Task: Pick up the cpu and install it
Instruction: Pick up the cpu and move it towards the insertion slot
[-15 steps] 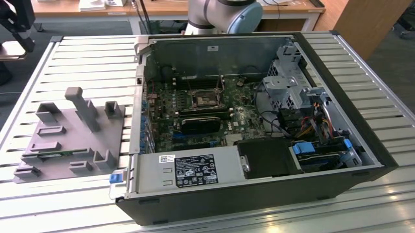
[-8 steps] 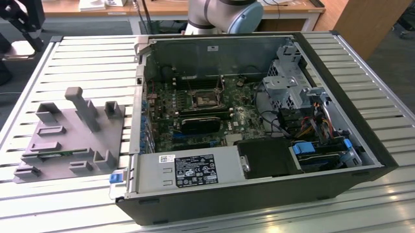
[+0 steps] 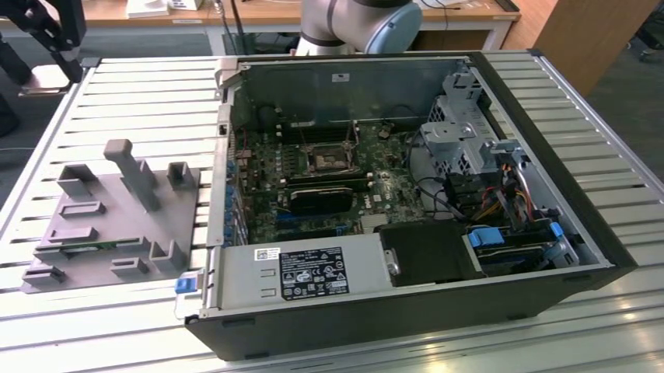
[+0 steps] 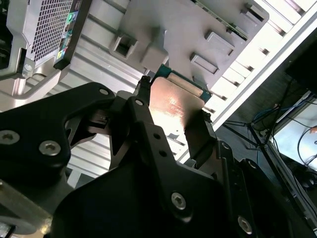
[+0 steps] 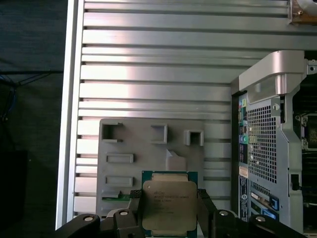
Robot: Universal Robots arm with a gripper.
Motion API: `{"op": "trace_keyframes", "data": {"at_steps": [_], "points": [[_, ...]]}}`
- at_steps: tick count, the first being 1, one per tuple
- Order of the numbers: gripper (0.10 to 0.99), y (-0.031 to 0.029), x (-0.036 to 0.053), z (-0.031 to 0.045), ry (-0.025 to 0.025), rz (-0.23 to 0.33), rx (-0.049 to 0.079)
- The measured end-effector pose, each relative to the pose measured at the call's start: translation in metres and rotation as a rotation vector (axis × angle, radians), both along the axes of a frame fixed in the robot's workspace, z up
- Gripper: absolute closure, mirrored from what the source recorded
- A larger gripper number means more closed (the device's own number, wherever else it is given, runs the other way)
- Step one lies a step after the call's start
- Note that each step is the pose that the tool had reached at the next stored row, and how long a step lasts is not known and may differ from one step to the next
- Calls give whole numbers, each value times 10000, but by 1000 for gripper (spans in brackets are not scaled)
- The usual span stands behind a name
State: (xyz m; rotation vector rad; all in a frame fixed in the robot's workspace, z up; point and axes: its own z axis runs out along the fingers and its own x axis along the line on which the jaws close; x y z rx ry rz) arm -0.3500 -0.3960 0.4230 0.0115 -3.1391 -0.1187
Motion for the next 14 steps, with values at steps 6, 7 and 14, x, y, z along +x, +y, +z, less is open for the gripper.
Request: {"op": "trace_keyframes", "data": {"at_steps": [6, 7, 14], "points": [[553, 0, 80, 0, 1, 0, 0], [553, 0, 94, 0, 0, 0, 0], [553, 0, 210, 0, 1, 0, 0]]}}
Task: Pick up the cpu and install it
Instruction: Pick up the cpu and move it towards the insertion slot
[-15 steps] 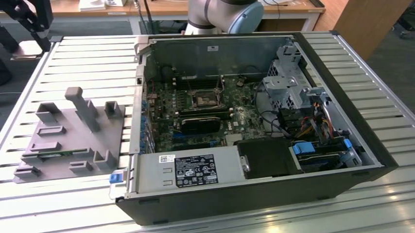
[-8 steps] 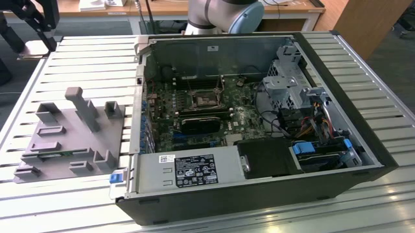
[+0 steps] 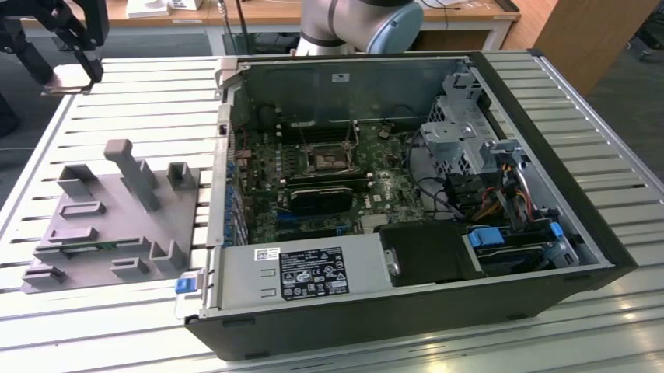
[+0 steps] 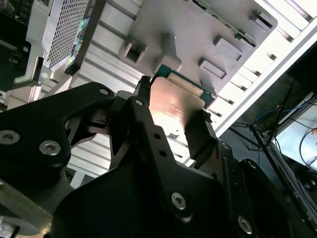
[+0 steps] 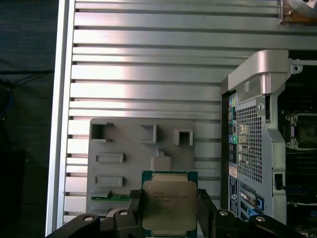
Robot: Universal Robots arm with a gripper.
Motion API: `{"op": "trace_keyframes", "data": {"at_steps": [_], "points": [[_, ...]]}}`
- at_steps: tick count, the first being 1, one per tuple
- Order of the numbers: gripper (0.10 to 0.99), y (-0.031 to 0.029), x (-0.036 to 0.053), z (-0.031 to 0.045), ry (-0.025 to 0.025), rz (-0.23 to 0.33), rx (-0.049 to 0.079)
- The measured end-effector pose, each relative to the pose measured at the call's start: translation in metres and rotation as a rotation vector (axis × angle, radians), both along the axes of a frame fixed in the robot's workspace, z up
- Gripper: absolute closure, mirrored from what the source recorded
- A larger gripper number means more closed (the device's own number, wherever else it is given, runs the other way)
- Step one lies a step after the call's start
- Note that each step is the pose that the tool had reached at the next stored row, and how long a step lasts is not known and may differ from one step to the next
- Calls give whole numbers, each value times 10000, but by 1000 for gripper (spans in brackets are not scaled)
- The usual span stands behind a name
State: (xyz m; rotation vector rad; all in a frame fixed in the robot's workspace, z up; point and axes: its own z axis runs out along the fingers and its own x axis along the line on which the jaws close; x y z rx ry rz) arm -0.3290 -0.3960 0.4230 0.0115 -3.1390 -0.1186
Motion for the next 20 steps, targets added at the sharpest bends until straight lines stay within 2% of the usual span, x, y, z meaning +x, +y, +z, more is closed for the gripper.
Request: {"op": "trace_keyframes", "data": {"at_steps": [9, 20], "points": [[553, 4, 181, -1, 0, 0, 0], [553, 4, 339, -1, 0, 0, 0]]}}
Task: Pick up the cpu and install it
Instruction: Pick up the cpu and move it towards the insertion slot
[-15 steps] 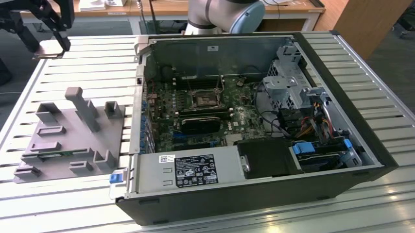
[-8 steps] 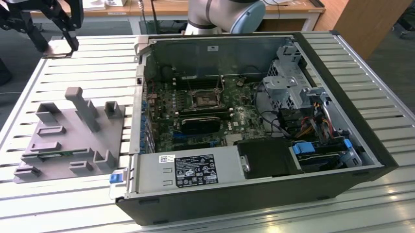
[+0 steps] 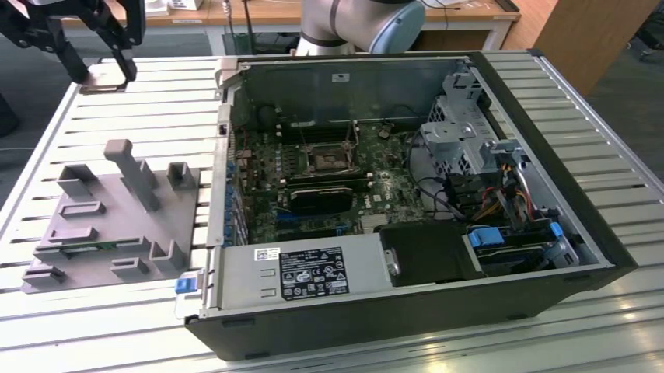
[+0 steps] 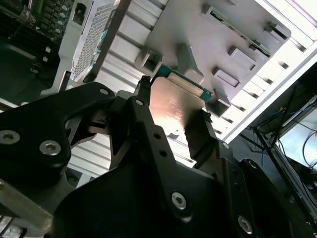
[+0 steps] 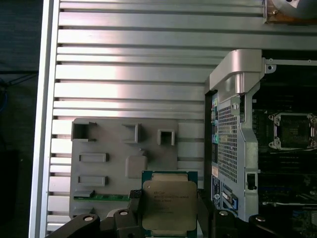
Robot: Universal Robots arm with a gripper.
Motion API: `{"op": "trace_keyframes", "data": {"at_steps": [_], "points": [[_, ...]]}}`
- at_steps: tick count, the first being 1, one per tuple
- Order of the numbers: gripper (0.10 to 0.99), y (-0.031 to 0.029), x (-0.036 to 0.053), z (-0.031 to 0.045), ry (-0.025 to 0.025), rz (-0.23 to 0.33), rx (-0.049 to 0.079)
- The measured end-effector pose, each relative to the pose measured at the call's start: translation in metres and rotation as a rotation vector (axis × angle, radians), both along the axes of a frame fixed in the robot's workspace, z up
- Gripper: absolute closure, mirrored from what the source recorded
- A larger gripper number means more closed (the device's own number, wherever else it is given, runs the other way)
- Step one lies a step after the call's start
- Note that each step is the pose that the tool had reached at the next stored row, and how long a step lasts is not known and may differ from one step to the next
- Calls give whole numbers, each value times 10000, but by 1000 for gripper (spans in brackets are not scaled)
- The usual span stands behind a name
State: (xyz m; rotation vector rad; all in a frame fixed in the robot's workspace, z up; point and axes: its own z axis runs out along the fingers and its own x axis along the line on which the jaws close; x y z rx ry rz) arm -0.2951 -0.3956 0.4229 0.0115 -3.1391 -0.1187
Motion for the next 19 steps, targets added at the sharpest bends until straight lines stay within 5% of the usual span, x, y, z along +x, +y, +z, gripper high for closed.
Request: {"op": "trace_keyframes", "data": {"at_steps": [19], "points": [[553, 44, 318, -6, 0, 0, 0]]}}
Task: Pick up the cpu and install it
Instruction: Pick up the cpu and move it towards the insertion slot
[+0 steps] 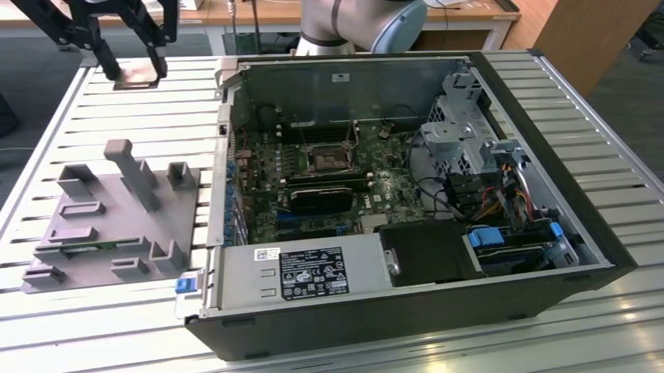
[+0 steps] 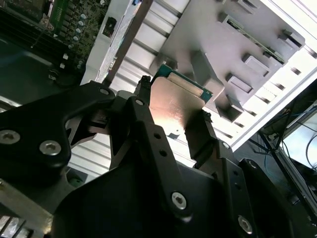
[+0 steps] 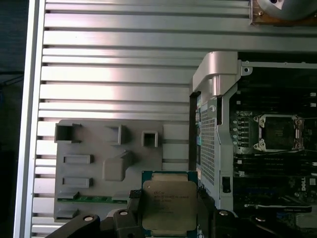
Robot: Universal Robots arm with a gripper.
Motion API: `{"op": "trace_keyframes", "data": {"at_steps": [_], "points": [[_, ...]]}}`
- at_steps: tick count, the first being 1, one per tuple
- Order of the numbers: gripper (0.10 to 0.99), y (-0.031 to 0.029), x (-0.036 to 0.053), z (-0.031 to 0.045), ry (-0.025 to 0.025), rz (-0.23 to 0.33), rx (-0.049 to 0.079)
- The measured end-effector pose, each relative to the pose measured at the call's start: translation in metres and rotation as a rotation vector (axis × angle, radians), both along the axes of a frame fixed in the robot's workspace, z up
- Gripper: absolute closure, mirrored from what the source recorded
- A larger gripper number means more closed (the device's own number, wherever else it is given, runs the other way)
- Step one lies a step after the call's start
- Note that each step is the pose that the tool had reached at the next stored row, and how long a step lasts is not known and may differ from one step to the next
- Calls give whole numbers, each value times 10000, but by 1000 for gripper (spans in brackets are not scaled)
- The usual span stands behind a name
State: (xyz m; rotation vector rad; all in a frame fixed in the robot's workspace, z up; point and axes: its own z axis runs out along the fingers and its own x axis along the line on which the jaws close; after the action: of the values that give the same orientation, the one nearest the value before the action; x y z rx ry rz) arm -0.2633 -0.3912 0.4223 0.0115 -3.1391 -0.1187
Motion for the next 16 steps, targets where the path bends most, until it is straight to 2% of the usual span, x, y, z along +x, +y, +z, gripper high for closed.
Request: {"op": "trace_keyframes", "data": {"at_steps": [7, 16], "points": [[553, 21, 136, -3, 0, 0, 0], [553, 81, 368, -12, 0, 0, 3]]}}
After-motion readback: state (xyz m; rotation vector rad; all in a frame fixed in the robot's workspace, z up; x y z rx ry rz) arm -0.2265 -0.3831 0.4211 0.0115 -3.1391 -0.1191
